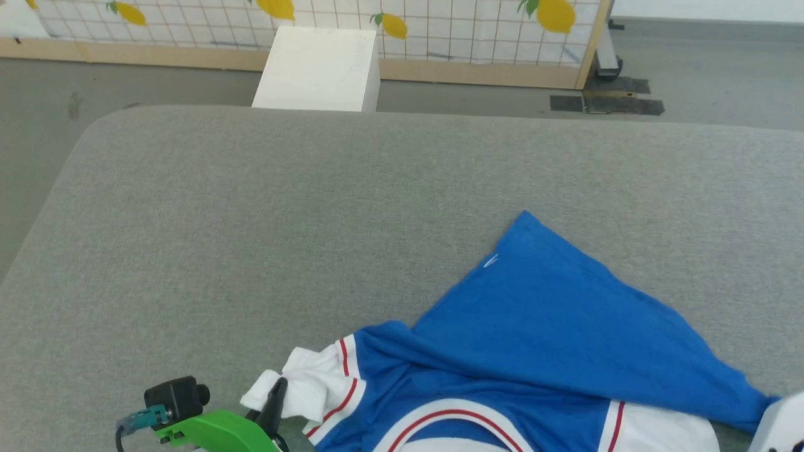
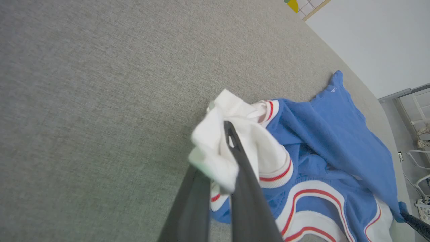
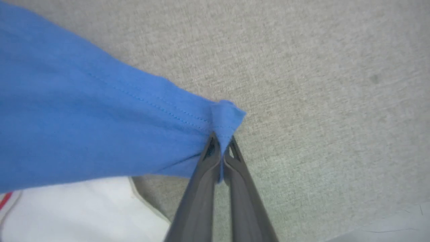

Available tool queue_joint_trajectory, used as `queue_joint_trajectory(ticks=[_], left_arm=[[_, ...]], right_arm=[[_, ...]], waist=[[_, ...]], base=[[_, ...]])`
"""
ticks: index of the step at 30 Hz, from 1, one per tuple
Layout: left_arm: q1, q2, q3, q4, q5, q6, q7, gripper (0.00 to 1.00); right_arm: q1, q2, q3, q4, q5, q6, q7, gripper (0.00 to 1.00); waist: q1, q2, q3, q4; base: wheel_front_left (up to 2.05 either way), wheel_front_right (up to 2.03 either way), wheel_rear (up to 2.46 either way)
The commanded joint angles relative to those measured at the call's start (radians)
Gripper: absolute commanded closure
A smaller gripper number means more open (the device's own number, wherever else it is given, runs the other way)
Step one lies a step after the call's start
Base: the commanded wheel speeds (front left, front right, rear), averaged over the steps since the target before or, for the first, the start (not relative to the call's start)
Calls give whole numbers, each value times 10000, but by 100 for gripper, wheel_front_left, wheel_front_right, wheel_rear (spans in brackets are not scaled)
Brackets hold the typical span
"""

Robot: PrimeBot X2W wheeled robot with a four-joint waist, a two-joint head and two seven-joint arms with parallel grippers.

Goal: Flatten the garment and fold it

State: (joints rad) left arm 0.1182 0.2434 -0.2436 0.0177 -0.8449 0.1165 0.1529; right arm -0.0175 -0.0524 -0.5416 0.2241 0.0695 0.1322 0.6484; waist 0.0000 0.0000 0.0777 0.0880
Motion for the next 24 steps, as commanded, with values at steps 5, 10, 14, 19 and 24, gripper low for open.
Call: queue_joint_trajectory(ticks=[5,10,14,19,24], left_arm=[[-13,59,-10,-55,4,29,39,100],[-131,57,-26,-67,-9,5,32,100],[-305,20,-73,-48,-20,-73,9,100],[-641,-79,-177,59,-25,-216,-37,100],[-994,-221,-284,263,-32,-376,-129,100]], right_arm=[[-759,21,833,-733,-255,-15,-2167,0],[-1789,-361,2867,-669,124,-15,-4351,0],[-2838,-1007,4679,117,626,-15,-5531,0],[-4370,-1785,6746,1770,1275,-15,-5634,0],[-5748,-2184,7664,3518,1673,-15,-4390,0]], waist=[[0,0,196,224],[0,0,455,432],[0,0,773,659],[0,0,1320,1087],[0,0,1752,1530]], base=[[0,0,0],[0,0,0],[0,0,0],[0,0,0],[0,0,0]])
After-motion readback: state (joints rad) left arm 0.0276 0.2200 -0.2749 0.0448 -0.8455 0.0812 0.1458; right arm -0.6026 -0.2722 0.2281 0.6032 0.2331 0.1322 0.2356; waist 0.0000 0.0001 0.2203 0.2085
